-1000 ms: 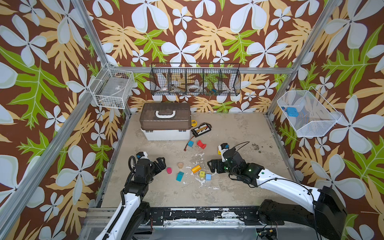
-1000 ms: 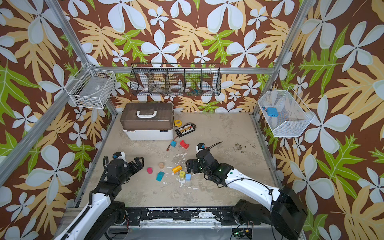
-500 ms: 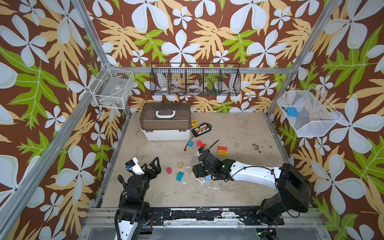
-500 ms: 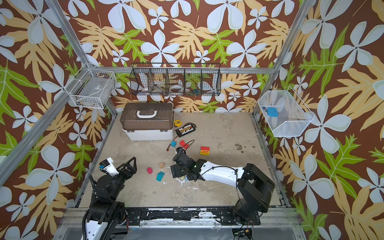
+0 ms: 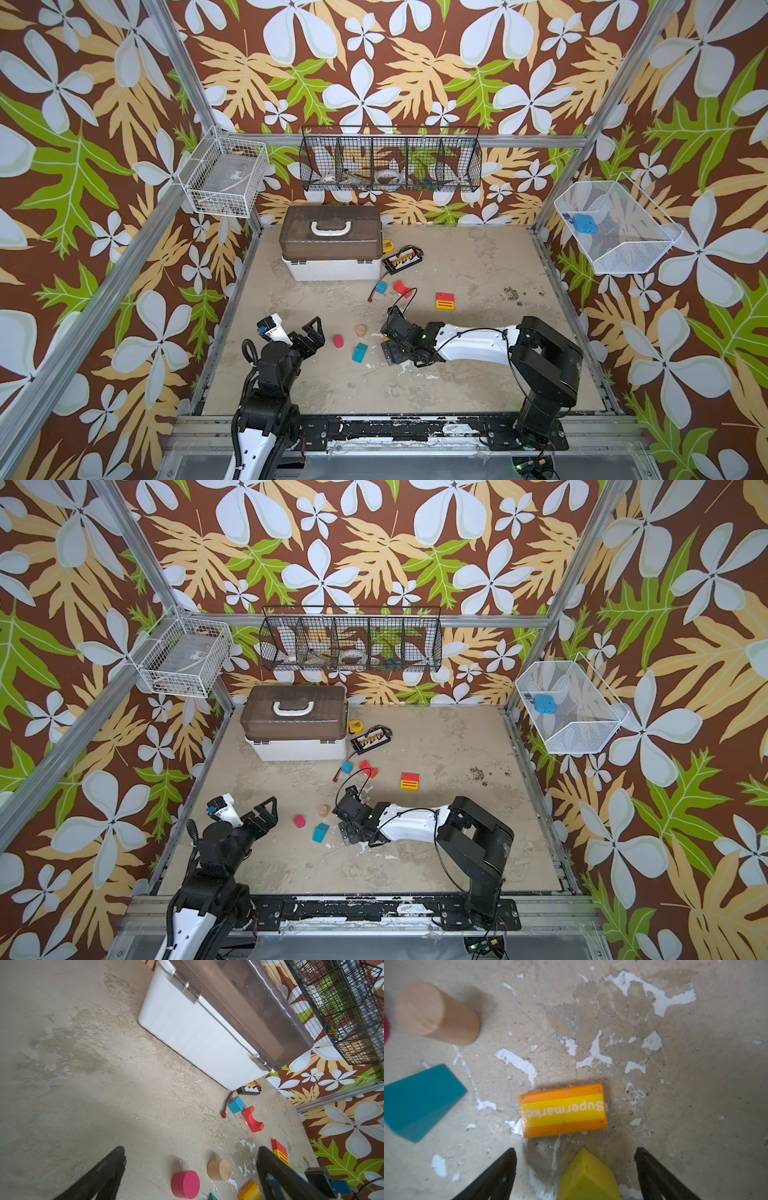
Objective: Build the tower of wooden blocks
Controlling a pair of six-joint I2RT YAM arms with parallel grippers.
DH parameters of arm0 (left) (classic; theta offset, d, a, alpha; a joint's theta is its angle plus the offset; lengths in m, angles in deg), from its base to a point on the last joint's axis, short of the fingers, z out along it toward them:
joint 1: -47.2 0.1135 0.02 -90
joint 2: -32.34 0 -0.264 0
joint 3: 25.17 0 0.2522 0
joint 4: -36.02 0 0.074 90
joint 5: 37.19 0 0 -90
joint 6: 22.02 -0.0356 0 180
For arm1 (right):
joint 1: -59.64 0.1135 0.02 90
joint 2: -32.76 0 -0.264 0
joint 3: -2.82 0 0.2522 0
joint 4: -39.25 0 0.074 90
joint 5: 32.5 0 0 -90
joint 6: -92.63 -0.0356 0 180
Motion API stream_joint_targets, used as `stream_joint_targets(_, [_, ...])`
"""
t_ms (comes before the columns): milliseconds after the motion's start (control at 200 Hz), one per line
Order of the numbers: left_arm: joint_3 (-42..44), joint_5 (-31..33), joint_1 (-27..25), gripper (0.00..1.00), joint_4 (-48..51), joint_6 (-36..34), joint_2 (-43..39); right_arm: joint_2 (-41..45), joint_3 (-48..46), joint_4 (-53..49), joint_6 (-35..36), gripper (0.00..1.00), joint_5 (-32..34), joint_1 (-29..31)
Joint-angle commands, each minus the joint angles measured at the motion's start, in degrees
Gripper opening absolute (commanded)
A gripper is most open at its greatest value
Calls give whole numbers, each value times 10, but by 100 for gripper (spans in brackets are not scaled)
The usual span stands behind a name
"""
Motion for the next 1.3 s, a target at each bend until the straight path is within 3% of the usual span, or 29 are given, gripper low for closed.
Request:
stream_joint_targets(0, [-4,-2,0,100,-11,-4,-7,-13,8,-14,-6,89,23,1])
stream_joint_targets(375, [-1,-2,0,100,-7,-3,-19,-37,21,-20,-19,89,44,-16])
stream_joint_targets(1296, [-1,-12,-1,100,-11,-4,-19,66,-115,20,-62,88,74,-120])
